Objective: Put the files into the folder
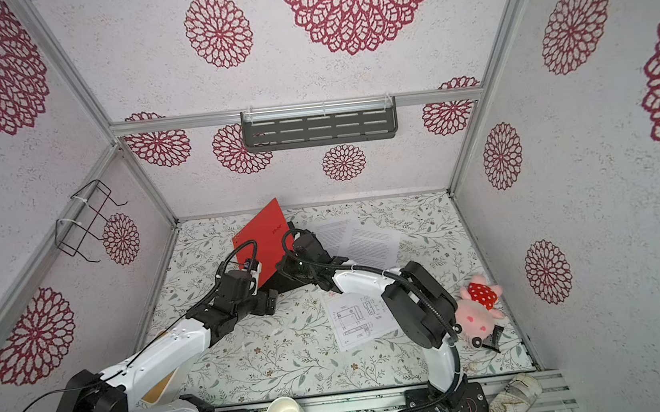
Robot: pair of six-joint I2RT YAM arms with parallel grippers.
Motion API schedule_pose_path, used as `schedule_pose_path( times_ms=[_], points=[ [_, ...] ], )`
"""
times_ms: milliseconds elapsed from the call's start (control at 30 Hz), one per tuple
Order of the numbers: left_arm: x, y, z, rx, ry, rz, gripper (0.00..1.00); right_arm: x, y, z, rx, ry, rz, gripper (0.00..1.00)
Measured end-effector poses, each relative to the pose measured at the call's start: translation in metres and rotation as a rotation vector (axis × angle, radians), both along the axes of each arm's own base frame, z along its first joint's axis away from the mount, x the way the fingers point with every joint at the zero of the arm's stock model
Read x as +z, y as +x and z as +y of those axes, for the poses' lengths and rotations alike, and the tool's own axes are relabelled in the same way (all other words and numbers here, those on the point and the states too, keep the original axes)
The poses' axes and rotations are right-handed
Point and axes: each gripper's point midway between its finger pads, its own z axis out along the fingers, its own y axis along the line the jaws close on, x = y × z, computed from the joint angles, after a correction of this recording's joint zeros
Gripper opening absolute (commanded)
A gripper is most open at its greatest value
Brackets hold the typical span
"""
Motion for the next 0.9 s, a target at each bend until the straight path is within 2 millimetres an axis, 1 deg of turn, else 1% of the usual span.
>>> schedule_pose_path(
  times_ms=[300,433,633,900],
  points=[
    [-0.002,0.020,-0.001,0.024,0.065,0.005,0.84,0.004,0.002,0.001,-0.019,0.039,0.027,0.06],
    [-0.006,0.024,0.002,0.033,0.094,0.012,0.82,0.007,0.004,0.001,-0.026,0.056,0.033,0.06],
    [-0.006,0.030,0.002,0.024,0.129,0.008,0.72,0.008,0.006,-0.001,-0.036,0.069,0.044,0.07],
    [-0.008,0.033,0.000,-0.003,0.163,0.007,0.69,0.007,0.005,-0.001,-0.027,0.071,0.053,0.09]
  ],
)
